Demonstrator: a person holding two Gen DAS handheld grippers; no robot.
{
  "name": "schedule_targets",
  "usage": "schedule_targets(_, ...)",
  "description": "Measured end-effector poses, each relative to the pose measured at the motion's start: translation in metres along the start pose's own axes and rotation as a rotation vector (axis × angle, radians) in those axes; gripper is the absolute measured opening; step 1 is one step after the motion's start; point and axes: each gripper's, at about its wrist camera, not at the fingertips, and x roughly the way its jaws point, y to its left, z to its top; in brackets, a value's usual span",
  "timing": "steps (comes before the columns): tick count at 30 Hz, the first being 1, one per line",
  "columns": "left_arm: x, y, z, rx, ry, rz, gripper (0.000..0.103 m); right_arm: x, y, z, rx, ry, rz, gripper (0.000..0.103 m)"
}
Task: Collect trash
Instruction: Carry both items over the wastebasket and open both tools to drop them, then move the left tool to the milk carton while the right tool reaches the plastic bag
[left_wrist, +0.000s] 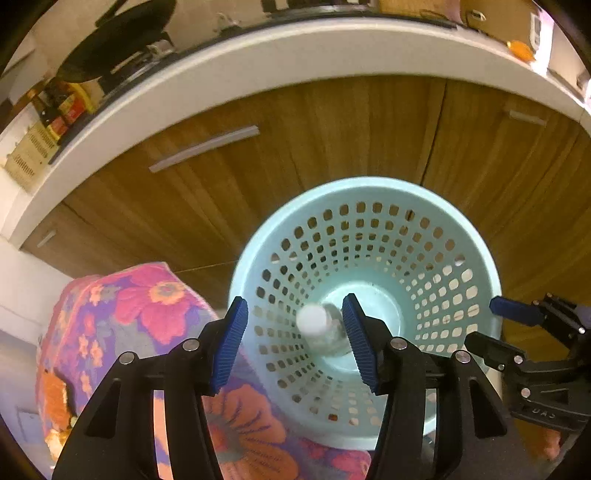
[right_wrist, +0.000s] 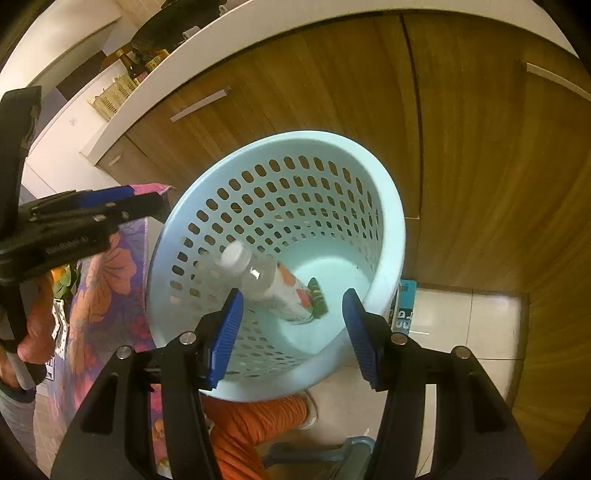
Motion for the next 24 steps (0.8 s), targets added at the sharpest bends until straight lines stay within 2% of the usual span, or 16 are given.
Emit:
schedule_targets(8,-0.057,0.032,-0.015,-0.063,-0.099,0.008,0.053,-0.018,0.019,-0.001,-0.044,-0.030,0.016,0.052)
schedule_targets(13,-0.121,0.059,-0.046,-0.139,-0.227,-0.015,0.059,-0.030,0.057,-0.009,-0.132,-0.058,0.066,0.052)
schedule_targets(17,-0.158,0.075,-0.074,-0.194,-0.310,-0.039,0.062,-0.045,0.102,-0.026,-0.250,-0.103,0.143,0.052)
schedule_targets(22,-0.187,0.096,-0.106,-0.249,-0.385,0.005,0.068,-0.057,0.158,-0.056,-0.386,-0.116,0.286,0.052)
schedule_targets(24,-0.197,0.107,-0.123,-0.285,-0.408,0.032,0.069,-0.063,0.185,-0.074,-0.464,-0.118,0.335,0.060)
